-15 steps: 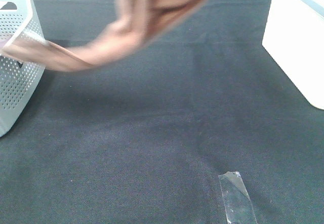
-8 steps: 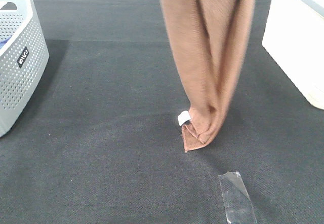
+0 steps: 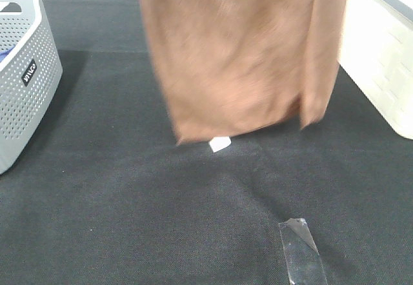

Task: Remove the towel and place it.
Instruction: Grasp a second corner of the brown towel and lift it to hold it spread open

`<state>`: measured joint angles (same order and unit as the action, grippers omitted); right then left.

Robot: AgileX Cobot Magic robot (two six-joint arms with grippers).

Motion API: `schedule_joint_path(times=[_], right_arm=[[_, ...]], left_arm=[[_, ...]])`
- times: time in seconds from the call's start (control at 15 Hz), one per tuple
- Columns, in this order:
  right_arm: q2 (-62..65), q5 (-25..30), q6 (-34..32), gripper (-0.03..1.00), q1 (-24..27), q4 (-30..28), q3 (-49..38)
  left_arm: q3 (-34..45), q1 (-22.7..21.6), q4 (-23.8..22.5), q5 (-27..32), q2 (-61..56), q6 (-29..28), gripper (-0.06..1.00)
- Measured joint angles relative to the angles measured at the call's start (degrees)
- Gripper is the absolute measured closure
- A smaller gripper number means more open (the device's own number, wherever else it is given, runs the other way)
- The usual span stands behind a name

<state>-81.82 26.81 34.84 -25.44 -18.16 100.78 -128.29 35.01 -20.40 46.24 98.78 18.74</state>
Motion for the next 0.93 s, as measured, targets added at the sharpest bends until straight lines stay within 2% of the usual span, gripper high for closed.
schedule_joint_path(times=[0.2,0.53,0.6,0.67,0.8,0.93], right_arm=[[-3.72,-7.96,0.57,0.97,0.00,0.46,0.00],[-9.17,-25.73,-1.38,0.97,0.00,7.68,0.00],[-10.31,-27.79,-1.43,0.97,0.00,8.71,0.00],[-13.01,-30.25,-1.43,0.97,0.00,9.68,0.00],[-15.07,-32.83,-1.43,0.97,0.00,9.68,0.00],[-17.88,-38.33,-1.43,0.97,0.00,10.14,0.00]], left_arm=[[0.00,-2.69,0.69,-6.07,0.29,0.00,0.94],[0.00,-5.96,-0.11,-17.99,4.64,0.00,0.94],[0.00,-6.70,-0.57,-20.40,5.79,0.00,0.94],[0.00,-9.40,-0.52,-25.04,7.56,0.00,0.94],[0.00,-11.23,0.74,-28.65,9.11,0.00,0.94],[0.00,-12.83,1.95,-35.29,11.63,0.00,0.94]])
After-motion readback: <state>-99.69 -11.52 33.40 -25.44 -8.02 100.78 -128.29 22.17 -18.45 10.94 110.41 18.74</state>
